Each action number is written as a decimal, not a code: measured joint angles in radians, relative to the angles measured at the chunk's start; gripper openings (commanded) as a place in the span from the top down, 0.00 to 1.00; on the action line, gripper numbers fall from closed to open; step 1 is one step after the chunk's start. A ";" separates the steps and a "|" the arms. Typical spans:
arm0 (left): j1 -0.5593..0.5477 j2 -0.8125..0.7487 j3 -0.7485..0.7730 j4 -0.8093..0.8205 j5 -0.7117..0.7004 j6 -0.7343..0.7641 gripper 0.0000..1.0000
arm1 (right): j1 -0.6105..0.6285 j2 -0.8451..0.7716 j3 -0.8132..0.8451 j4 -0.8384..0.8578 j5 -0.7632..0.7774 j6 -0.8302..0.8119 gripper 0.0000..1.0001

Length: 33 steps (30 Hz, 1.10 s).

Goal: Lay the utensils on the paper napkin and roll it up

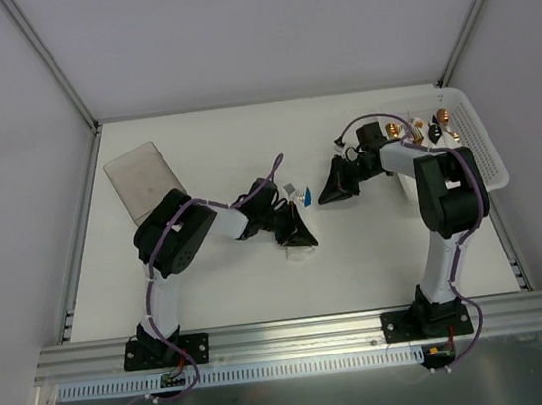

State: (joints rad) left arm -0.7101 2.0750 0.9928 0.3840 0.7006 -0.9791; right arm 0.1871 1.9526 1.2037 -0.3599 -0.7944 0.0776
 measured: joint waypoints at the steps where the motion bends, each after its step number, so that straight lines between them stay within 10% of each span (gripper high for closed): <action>1: 0.000 0.001 0.002 -0.003 0.002 0.003 1.00 | 0.005 -0.011 -0.006 0.005 -0.009 0.000 0.91; 23: -0.001 0.004 0.016 -0.025 0.013 0.042 0.97 | 0.166 0.004 -0.087 0.053 -0.003 0.038 0.94; 33: -0.022 -0.112 -0.010 -0.146 -0.066 0.124 0.61 | 0.188 0.029 -0.068 -0.061 0.053 -0.006 0.96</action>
State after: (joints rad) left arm -0.7322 1.9633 0.9833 0.2382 0.6350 -0.8551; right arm 0.3752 1.9820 1.1358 -0.4210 -0.7410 0.0715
